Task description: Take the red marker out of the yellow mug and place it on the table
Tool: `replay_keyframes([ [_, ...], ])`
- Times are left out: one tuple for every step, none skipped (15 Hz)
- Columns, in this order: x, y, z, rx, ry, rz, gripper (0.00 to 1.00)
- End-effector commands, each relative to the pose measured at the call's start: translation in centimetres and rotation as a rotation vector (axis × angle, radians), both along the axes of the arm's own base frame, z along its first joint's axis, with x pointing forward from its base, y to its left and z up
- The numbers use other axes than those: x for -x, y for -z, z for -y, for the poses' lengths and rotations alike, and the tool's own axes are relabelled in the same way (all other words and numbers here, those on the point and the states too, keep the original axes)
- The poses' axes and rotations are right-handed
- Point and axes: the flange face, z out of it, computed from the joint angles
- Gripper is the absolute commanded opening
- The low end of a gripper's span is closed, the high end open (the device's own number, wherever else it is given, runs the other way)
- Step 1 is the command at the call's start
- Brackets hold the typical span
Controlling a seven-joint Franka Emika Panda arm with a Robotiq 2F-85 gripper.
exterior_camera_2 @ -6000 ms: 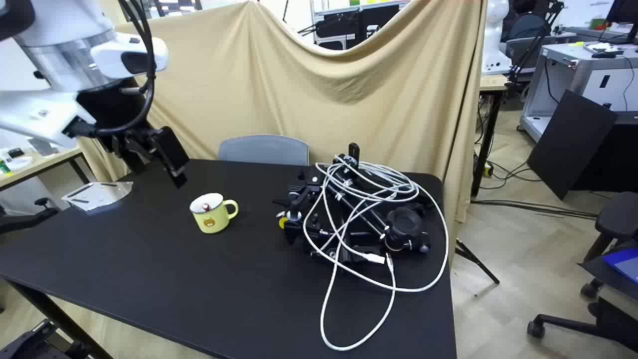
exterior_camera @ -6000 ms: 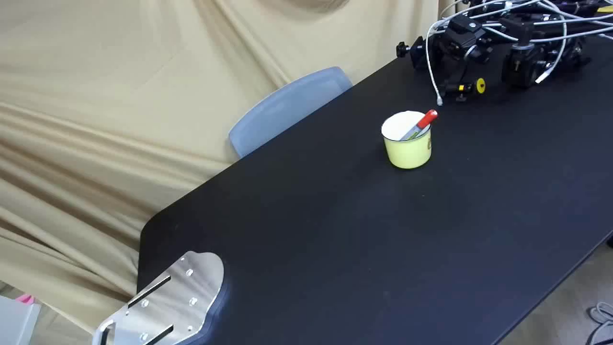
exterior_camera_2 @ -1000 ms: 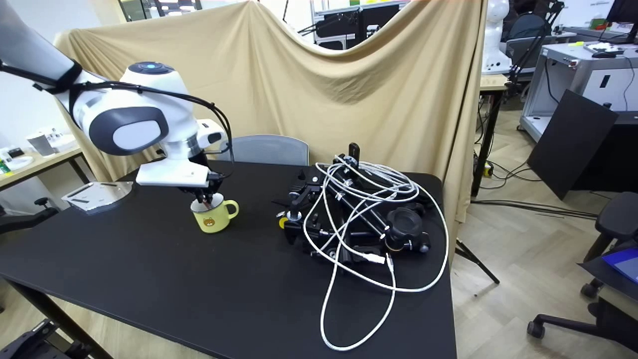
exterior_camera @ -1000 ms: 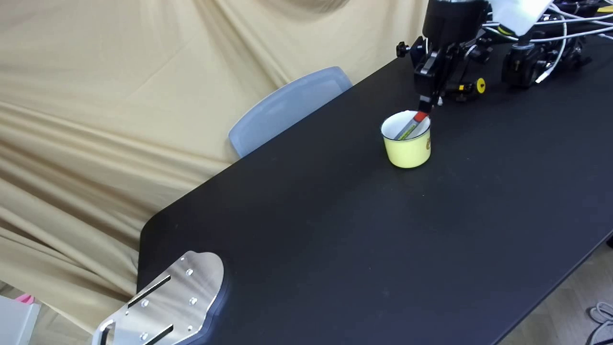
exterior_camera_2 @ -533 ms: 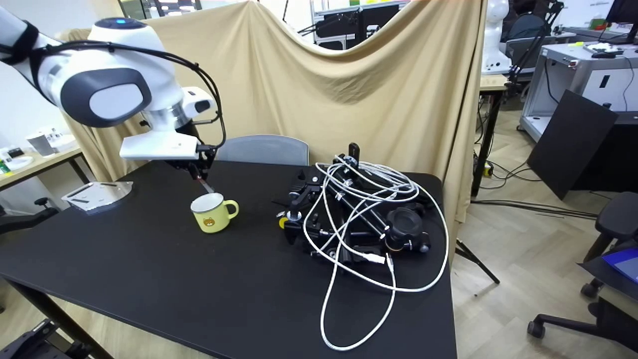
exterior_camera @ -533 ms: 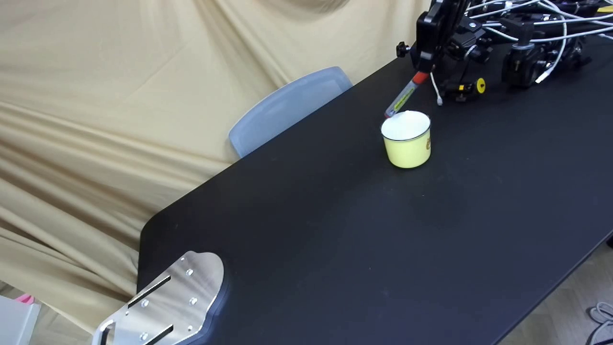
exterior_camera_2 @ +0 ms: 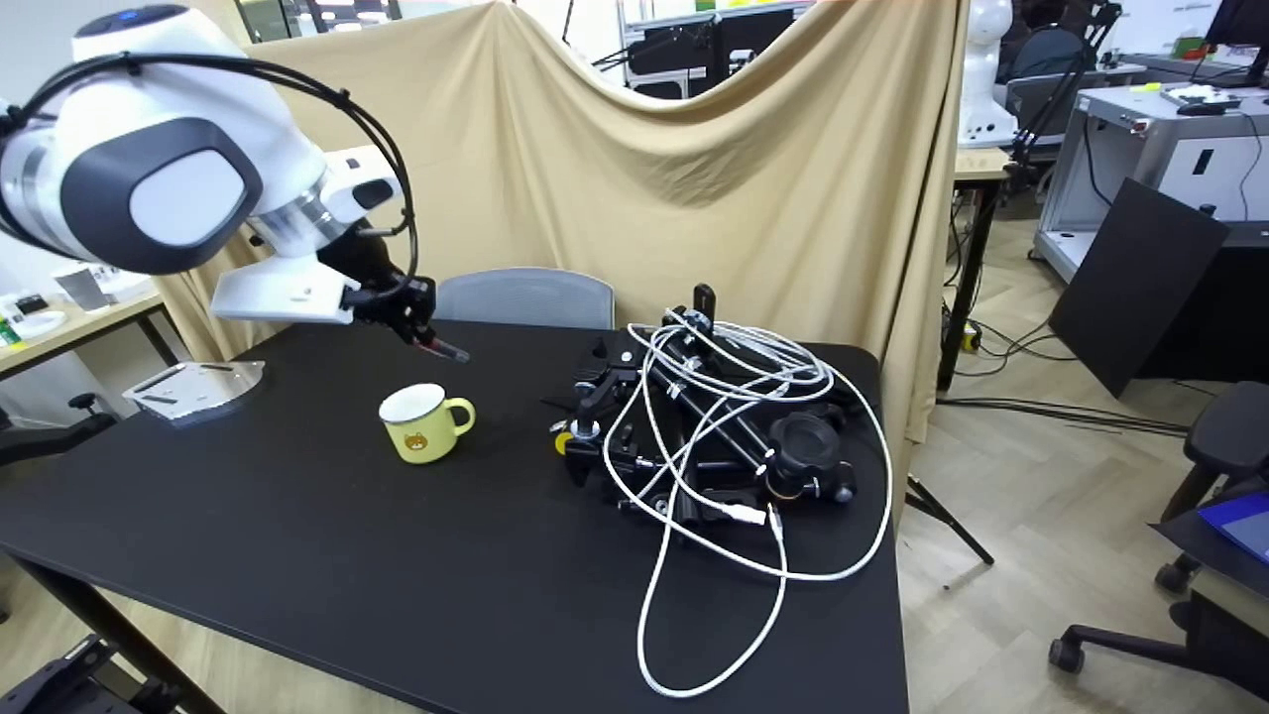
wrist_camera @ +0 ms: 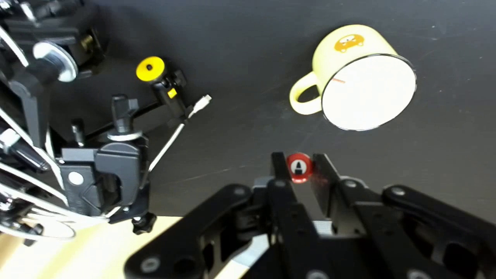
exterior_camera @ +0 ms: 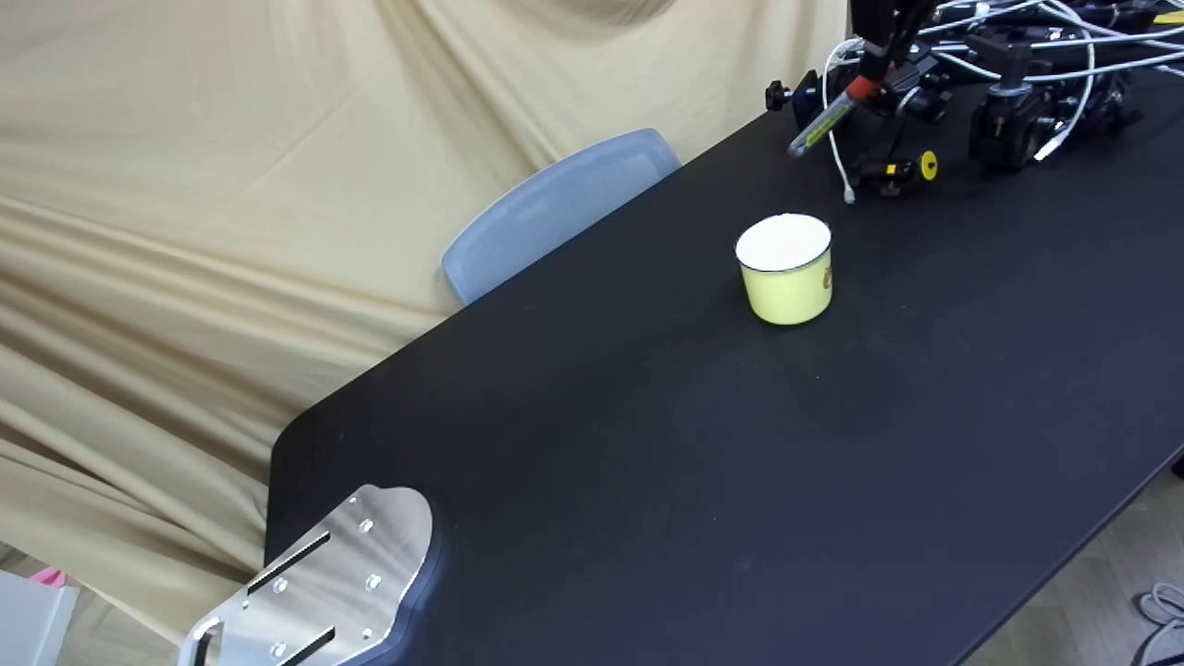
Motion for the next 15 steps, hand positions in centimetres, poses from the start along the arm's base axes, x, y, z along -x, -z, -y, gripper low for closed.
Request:
replay_keyframes([
  [2.6, 1.3, 1.9, 0.006, 0.166, -0.002, 0.05],
  [3.3, 1.7, 2.4, 0.013, 0.201, -0.009, 0.05],
  [3.8, 2.1, 2.7, 0.018, 0.228, -0.02, 0.05],
  [4.2, 2.5, 2.8, 0.021, 0.244, -0.027, 0.05],
  [4.5, 3.0, 2.5, 0.016, 0.242, -0.021, 0.05],
  [4.8, 3.4, 2.0, 0.009, 0.233, -0.015, 0.05],
  [5.0, 3.8, 1.5, -0.002, 0.219, 0.0, 0.05],
  [5.1, 4.2, 0.7, -0.014, 0.205, 0.009, 0.05],
  [4.0, 4.2, 0.3, -0.019, 0.198, 0.019, 0.05],
  [4.1, 4.3, 0.0, -0.022, 0.194, 0.025, 0.05],
  [4.1, 4.4, -0.1, -0.024, 0.196, 0.027, 0.05],
  [4.0, 4.7, -0.2, -0.028, 0.204, 0.022, 0.05],
  [4.0, 5.1, -0.3, -0.036, 0.208, 0.013, 0.05],
  [4.1, 5.8, -0.5, -0.042, 0.207, -0.002, 0.05],
  [4.1, 6.5, -0.9, -0.049, 0.202, -0.017, 0.05],
])
